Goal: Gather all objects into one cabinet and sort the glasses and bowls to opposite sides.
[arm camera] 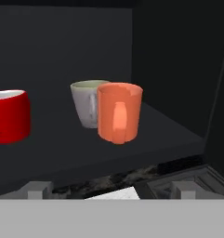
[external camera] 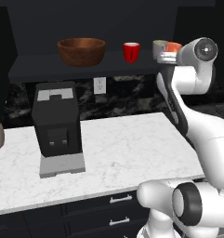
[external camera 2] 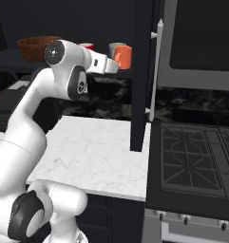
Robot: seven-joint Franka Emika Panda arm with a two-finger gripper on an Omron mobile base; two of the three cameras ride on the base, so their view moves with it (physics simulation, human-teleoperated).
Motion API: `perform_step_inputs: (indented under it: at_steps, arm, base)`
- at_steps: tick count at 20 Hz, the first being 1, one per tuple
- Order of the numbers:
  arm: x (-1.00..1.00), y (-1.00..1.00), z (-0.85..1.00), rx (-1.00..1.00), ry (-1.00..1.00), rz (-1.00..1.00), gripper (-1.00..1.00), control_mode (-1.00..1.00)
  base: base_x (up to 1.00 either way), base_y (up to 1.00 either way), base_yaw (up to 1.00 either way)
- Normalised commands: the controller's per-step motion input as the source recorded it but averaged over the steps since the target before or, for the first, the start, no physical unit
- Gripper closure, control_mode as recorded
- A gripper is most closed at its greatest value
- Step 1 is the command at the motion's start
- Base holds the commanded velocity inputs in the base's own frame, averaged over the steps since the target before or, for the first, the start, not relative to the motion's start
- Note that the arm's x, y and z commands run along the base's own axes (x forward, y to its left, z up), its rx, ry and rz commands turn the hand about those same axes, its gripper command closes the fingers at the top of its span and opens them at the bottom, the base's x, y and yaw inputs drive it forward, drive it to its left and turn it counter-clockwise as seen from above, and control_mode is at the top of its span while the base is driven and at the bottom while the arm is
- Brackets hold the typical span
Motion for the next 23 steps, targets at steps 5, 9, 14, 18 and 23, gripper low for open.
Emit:
perform_step_inputs:
  at_steps: [5,9,14,18,23]
  arm:
    - [-0.58,0.58,0.04,0.00,0.00,0.00,-1.00,-1.00]
    - [-0.57,0.67,0.00,0.00,0.00,0.00,-1.00,-1.00]
    - [-0.64,0.49,0.02,0.00,0.00,0.03,-1.00,-1.00]
    - [-0.34,0.45,0.04,0.00,0.00,0.07,-1.00,-1.00]
    - [0.00,0.35,0.05,0.00,0.00,0.14,-1.00,-1.00]
  base:
    - [0.00,0.00,0.00]
    - [0.00,0.00,0.00]
    - [0.00,0.00,0.00]
    - [0.00,0.00,0.00]
    - [0.00,0.00,0.00]
